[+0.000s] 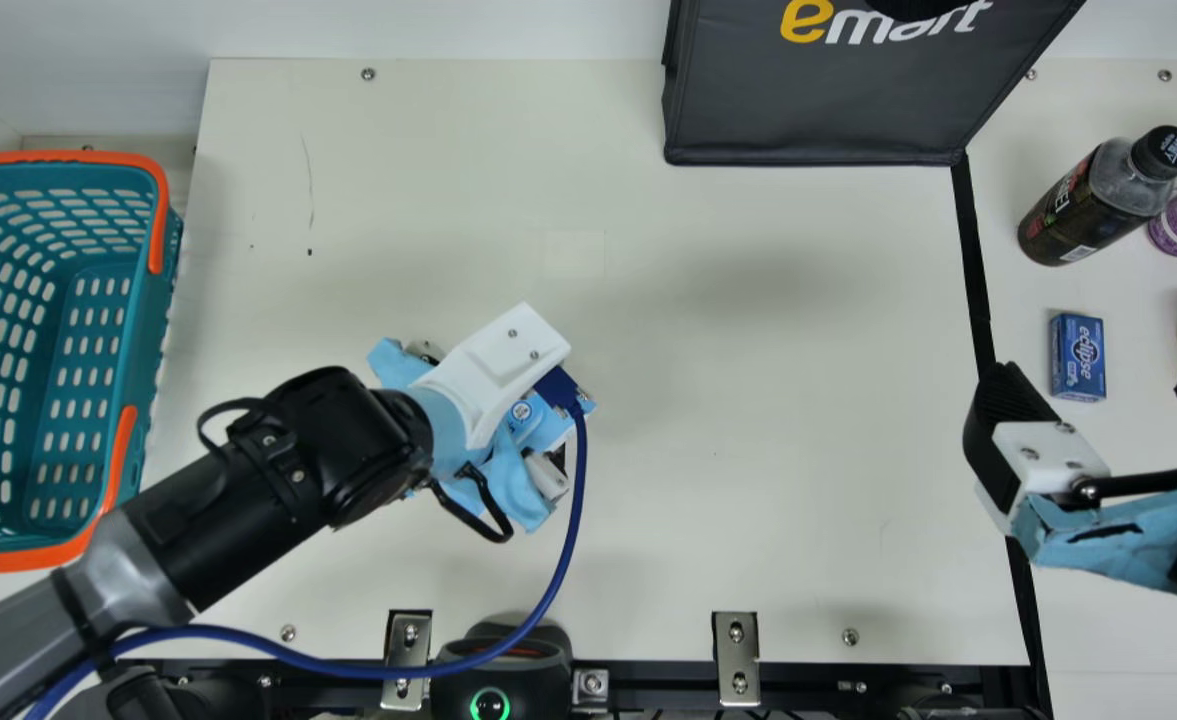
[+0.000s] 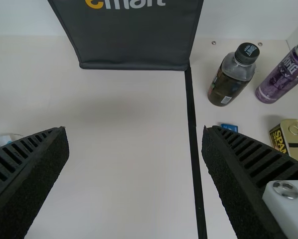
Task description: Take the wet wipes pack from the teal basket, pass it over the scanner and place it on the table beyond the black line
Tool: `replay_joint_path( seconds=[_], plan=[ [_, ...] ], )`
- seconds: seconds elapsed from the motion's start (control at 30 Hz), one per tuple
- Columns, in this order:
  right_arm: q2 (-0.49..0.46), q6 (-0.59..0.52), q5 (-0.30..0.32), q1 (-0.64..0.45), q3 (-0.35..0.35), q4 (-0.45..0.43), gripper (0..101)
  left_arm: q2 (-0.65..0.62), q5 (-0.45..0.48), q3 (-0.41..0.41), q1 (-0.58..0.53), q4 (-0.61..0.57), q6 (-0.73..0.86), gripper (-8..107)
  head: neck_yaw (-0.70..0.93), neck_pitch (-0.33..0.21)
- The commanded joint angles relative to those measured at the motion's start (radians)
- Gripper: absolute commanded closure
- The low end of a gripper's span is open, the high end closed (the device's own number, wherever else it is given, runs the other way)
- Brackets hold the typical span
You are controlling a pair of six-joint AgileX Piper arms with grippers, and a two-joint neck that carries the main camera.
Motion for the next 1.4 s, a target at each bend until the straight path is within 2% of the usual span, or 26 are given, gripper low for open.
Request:
replay_joint_path(
  seconds=[0.0, 0.07, 0.5, 1.37],
  plan=[
    [0.0, 0.0, 0.0, 0.0, 0.0, 0.0, 6, 0.003, -0.002, 0.0, -0.002, 0.005, -0.006, 13, 0.002, -0.029],
    [0.0, 0.0, 0.0, 0.0, 0.0, 0.0, 6, 0.008, -0.006, 0.002, -0.003, 0.01, -0.013, 9, 0.002, -0.029],
    [0.0, 0.0, 0.0, 0.0, 0.0, 0.0, 6, 0.063, -0.061, 0.037, -0.003, 0.04, -0.06, 9, 0.002, -0.029],
    [0.0, 0.0, 0.0, 0.0, 0.0, 0.0, 6, 0.194, -0.135, 0.056, 0.01, 0.072, -0.125, 9, 0.002, -0.029]
  ],
)
